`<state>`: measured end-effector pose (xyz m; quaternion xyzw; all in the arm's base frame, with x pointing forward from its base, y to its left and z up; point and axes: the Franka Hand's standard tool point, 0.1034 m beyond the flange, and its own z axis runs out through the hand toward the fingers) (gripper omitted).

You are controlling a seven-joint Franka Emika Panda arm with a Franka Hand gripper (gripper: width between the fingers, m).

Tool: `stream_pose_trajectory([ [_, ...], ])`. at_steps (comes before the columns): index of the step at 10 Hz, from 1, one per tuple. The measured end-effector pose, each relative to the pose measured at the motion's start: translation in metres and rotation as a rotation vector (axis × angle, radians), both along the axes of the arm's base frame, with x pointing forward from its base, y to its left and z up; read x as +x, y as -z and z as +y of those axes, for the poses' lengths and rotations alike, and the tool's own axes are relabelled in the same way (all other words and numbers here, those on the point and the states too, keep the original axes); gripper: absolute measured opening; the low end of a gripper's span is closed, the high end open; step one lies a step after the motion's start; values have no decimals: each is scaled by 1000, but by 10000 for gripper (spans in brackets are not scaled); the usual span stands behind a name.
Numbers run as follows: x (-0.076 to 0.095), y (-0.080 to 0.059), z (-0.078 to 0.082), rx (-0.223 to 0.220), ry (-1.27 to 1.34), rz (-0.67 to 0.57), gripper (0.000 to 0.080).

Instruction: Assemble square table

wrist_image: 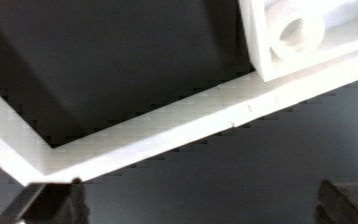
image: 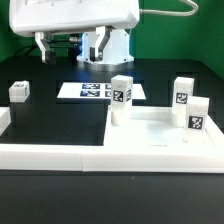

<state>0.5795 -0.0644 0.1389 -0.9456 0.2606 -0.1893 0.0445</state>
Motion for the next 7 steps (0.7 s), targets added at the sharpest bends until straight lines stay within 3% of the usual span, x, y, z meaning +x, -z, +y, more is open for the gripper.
stream_pose_trajectory([
  [2,0,0,0,0,0,0,649],
  [3,-17,10,-21,-96,-247,29,649],
  [4,-41,23,-48,-86,-222,75,649],
  [5,-61,35,-64,-96,-268,113,649],
  [7,-107,68,-113,-127,-441,255,649],
])
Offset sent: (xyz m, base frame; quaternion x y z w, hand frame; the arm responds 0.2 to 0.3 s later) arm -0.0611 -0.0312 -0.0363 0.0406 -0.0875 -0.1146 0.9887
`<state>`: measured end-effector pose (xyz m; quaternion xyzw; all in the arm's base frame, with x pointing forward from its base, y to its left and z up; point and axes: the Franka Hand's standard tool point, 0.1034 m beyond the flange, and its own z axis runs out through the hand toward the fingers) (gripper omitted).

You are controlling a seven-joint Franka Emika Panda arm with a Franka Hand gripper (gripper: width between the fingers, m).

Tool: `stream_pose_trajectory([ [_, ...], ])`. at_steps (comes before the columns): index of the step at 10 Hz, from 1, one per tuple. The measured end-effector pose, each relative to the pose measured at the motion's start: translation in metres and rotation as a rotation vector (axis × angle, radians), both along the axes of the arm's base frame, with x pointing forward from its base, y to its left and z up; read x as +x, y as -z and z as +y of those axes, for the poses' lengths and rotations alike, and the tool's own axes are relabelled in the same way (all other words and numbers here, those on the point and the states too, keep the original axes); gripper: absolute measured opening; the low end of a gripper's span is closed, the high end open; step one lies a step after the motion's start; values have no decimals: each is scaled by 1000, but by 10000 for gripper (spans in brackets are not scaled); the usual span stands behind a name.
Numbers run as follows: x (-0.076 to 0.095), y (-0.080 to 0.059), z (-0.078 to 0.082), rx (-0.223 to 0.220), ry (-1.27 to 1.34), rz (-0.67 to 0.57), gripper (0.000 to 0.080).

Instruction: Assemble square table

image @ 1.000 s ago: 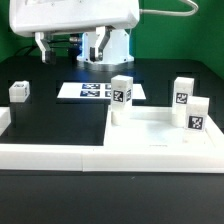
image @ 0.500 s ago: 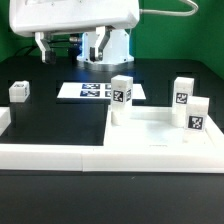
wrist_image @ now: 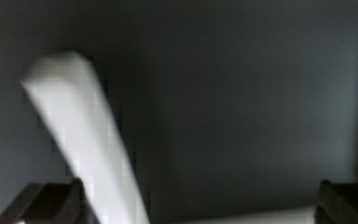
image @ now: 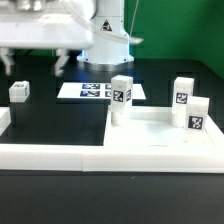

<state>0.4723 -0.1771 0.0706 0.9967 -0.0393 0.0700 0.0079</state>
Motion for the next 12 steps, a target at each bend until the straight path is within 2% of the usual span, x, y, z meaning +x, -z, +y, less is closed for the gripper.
stream_pose_trajectory([
  [1,-8,5,-25,-46,-123,37,649],
  [2,-14,10,-48,-68,-202,49,649],
  [6,-13,12,-44,-57,-197,72,649],
  [7,-16,15,-40,-26,-161,104,649],
  [8,-29,23,-34,56,-112,258,649],
  [9,-37,30,-42,67,-112,412,649],
  [11,-65,41,-44,83,-130,644,649],
  [12,-71,44,-50,58,-168,723,649],
])
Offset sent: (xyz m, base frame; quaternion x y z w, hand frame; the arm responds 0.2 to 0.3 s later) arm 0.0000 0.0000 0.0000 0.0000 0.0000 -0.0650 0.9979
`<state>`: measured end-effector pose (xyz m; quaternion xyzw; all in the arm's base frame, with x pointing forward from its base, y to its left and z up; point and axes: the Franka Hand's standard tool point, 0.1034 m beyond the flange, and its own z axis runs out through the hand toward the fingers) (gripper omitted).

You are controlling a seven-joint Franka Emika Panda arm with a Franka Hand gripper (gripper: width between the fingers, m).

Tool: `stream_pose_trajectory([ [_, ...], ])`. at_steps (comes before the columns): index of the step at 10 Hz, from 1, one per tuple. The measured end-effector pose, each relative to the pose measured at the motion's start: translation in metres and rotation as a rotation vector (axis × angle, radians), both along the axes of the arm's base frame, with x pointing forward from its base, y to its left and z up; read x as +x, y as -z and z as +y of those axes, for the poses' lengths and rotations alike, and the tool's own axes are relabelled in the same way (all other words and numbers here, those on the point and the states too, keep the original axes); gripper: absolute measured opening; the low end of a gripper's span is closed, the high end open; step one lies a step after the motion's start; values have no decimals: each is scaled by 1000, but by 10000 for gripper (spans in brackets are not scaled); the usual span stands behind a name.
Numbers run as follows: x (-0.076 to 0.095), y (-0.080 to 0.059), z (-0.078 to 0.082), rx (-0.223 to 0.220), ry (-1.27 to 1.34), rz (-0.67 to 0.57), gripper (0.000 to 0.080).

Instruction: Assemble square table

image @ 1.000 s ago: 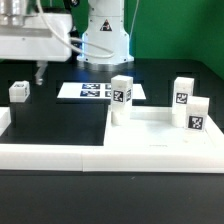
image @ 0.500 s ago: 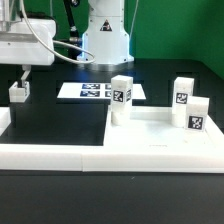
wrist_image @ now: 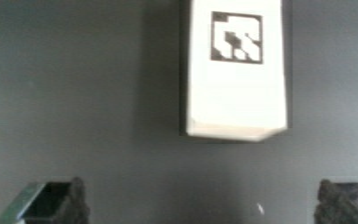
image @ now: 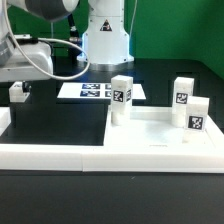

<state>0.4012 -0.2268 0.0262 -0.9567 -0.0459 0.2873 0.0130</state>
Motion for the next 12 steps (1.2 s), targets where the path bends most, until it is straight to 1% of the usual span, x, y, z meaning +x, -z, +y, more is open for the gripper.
stream_pose_trajectory([
  [1,-5,-5,1,21,27,104,649],
  [2,-3,-6,3,19,47,161,649],
  [3,-6,-6,5,21,42,239,649],
  [4,-3,-2,3,15,33,228,649],
  [6,-5,-1,3,13,36,233,649],
  [7,-15,4,7,2,55,268,649],
  [9,-43,10,13,10,103,398,649],
  [10,-55,13,16,12,119,455,649],
  [11,-57,18,16,9,111,445,649],
  [12,-56,17,16,8,111,442,649],
])
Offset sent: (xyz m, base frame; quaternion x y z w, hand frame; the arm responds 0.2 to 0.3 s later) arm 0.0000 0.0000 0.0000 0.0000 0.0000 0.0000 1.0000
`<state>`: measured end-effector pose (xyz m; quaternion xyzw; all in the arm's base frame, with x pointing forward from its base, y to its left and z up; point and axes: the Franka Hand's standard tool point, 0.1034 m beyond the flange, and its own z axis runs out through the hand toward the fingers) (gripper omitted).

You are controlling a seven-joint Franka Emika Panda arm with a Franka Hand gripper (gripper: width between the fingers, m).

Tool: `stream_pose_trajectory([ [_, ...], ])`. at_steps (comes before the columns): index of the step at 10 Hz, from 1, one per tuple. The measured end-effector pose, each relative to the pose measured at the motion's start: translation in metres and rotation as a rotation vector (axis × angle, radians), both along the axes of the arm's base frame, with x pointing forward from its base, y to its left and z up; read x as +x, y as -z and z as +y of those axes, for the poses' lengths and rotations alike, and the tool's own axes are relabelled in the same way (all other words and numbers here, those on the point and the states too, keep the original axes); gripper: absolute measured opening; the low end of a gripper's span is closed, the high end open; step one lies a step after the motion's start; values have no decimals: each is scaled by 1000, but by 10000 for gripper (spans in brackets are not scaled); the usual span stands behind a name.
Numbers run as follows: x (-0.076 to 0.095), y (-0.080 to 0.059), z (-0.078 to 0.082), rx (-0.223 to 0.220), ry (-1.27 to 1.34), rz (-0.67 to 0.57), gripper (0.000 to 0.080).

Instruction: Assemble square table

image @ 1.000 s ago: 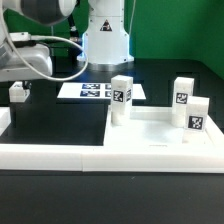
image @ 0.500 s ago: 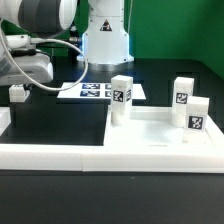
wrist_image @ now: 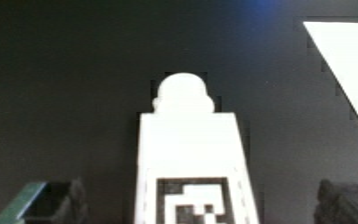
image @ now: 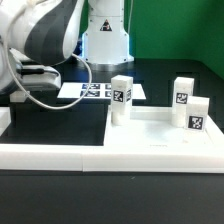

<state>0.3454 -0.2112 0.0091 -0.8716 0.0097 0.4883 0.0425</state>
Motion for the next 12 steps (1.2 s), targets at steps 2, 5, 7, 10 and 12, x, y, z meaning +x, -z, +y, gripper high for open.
stream_pose_trajectory([
  [2,-1,0,0,0,1,1,526],
  [5,-1,0,-1,0,2,2,284],
  [7,-1,0,-1,-1,2,1,284],
  [10,-1,0,-1,0,2,2,284],
  [12,3,-3,0,8,-10,-5,284],
])
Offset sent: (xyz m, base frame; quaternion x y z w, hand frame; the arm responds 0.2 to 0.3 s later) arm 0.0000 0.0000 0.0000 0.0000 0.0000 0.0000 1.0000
